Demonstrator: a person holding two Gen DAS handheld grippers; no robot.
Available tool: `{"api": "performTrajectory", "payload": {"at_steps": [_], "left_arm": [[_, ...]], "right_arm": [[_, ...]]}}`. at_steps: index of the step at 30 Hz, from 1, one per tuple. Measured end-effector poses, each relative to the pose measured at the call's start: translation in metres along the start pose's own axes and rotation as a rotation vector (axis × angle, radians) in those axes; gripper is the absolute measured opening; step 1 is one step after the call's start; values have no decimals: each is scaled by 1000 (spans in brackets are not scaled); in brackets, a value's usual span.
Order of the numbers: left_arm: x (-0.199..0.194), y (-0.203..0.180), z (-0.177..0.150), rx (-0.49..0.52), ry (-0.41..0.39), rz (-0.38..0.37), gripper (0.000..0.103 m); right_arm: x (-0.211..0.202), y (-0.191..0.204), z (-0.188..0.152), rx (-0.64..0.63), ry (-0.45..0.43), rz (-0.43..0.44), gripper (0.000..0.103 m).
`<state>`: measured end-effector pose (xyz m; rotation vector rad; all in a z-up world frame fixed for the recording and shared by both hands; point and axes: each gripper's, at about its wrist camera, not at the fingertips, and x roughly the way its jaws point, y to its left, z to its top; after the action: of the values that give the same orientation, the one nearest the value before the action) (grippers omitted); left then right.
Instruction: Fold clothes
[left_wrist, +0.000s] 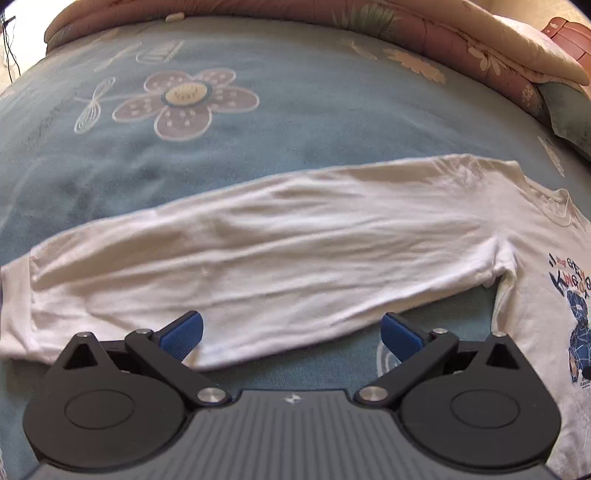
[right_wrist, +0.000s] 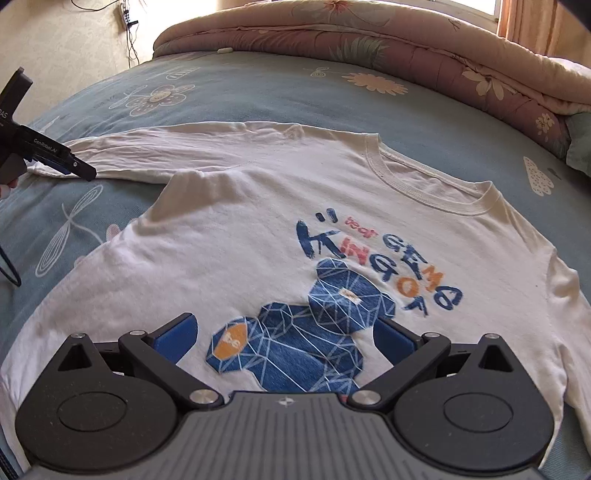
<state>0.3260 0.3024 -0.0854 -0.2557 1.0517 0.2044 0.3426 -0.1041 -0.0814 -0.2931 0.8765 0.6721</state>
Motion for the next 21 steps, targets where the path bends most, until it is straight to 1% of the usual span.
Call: {"api": "performTrajectory", "payload": {"at_steps": [4,7,14,16,18,20,21], "left_arm": [[-3,17,2,-33,-14,21,102],[-6,30,4,-58,-24,36,102],[-11,60,7,-116,-49,73,102],[-14,56,18,-71,-96,67,102],[-7,50,31,-34,-121,68,102],[4,50,36,-42,-110,60,102],[10,51,34,-46,-95,69,102]], "right_arm": [[15,15,7,17,28,10,103],[22,22,6,48,72,19,103],[25,26,3,22,86,11,103],[25,27,3,9,89,5,103],[26,29,2,0,90,-4,103],[27,30,3,0,93,-12,103],[27,30,3,0,94,-16,103]]}}
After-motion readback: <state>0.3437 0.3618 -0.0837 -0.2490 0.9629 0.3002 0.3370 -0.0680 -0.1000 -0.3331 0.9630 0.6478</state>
